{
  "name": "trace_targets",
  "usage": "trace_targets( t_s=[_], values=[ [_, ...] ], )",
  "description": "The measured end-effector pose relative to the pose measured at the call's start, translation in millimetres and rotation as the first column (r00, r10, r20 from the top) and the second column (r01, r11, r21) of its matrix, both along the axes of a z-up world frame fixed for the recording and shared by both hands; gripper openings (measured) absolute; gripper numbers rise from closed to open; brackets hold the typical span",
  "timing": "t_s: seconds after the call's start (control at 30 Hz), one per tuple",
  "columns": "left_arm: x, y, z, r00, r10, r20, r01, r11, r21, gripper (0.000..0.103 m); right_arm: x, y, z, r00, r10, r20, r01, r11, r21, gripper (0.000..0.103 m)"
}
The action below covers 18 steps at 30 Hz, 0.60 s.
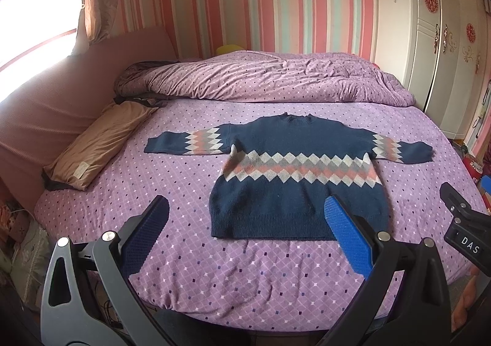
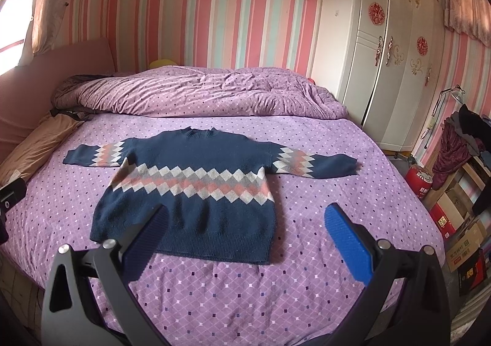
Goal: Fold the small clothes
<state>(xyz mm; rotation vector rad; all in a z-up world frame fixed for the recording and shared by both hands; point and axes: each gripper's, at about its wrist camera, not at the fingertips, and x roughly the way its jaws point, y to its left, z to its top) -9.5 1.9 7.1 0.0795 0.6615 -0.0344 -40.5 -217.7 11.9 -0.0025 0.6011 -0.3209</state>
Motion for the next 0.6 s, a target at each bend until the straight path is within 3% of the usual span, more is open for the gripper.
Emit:
trace_targets(
  t_s=[0.6],
  values=[
    [0.1, -3.5, -2.5, 1.0, -0.008, 0.0, 0.008, 1.0, -0.004, 0.1, 0.3, -5.5, 2.5, 1.0, -0.007, -0.008, 0.007, 1.0, -0.004, 0.102]
  ],
)
